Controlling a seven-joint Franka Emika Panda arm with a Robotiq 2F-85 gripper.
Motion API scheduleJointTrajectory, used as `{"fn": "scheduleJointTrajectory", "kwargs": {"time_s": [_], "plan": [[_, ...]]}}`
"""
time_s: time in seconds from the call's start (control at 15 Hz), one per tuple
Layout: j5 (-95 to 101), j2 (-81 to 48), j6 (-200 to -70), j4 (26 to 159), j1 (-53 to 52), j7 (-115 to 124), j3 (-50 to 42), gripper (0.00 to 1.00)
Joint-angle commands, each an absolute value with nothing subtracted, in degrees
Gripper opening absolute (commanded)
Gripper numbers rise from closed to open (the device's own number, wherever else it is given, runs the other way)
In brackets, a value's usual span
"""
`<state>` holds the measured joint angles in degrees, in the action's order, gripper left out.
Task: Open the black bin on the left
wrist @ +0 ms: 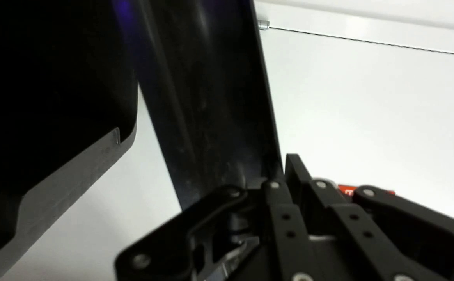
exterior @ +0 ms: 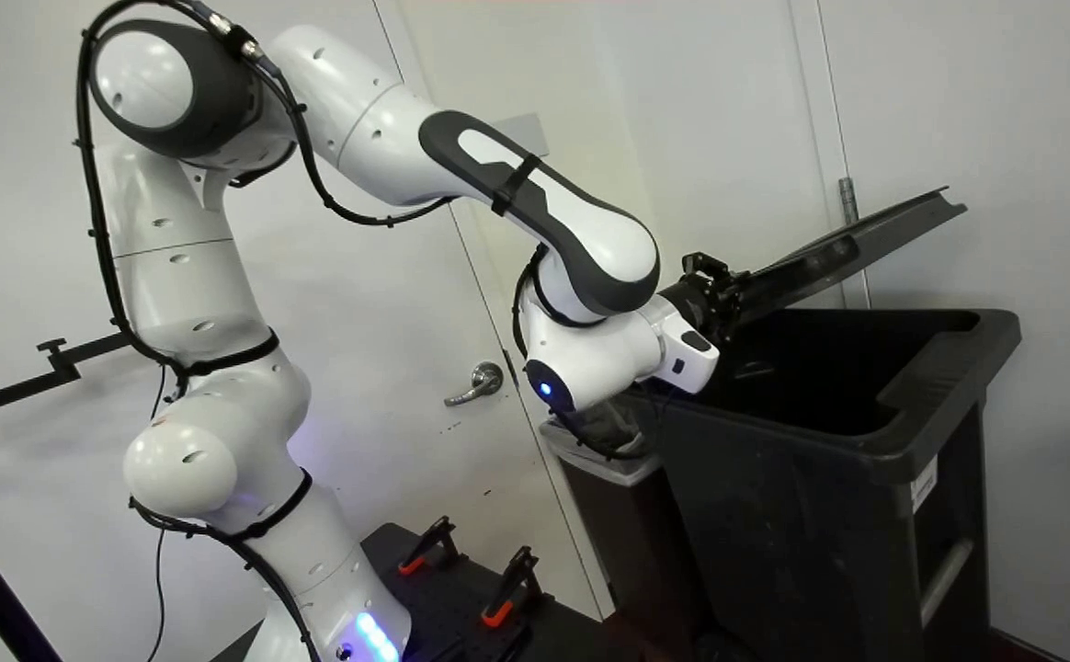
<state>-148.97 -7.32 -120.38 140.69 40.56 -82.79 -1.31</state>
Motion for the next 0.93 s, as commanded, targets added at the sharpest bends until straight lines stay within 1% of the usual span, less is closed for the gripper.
{"fn": "scheduleJointTrajectory", "kwargs": {"time_s": [0.0, 0.07, 0.27, 0.53, 0.87], "plan": [[-148.98, -5.47, -123.05, 138.82, 41.00, -78.88, 0.76, 0.03], [-148.98, -5.87, -122.71, 138.58, 33.69, -77.31, -6.07, 0.03], [-148.98, -6.59, -123.17, 137.63, 28.87, -74.44, -10.14, 0.03], [-148.98, -7.86, -124.75, 135.24, 23.33, -71.94, -14.64, 0.03], [-148.88, -9.31, -130.42, 131.73, 20.20, -71.36, -16.70, 0.03]]}}
